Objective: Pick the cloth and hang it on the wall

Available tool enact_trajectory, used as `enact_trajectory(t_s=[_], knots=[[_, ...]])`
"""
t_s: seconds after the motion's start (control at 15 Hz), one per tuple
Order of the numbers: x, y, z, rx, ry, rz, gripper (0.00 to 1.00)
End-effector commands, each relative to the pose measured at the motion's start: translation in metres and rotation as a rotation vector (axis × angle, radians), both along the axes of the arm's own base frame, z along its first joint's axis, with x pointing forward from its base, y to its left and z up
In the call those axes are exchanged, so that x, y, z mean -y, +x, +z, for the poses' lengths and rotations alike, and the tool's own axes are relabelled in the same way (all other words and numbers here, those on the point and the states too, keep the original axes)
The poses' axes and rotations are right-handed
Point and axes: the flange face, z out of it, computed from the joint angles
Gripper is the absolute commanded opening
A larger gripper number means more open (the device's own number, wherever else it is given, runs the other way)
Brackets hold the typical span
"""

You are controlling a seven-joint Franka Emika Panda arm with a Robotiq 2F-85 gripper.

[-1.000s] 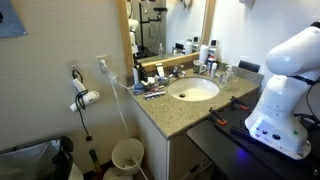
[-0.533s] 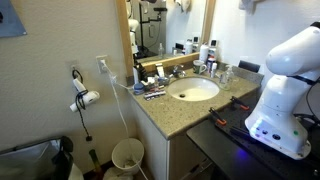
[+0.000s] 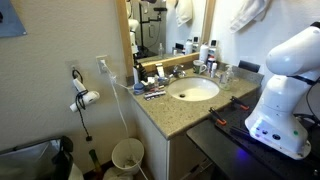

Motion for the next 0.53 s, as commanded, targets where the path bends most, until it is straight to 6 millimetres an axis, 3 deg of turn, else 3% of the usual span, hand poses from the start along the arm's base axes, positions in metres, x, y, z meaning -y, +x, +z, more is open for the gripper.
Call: enact_trajectory(t_s=[0.0, 0.47], knots=[[-0.0003, 0.002, -0.0018, 0.03, -0.006, -0.002, 1.0], [-0.0072, 0.0018, -0.0057, 0.042, 0.014, 0.01, 1.0]])
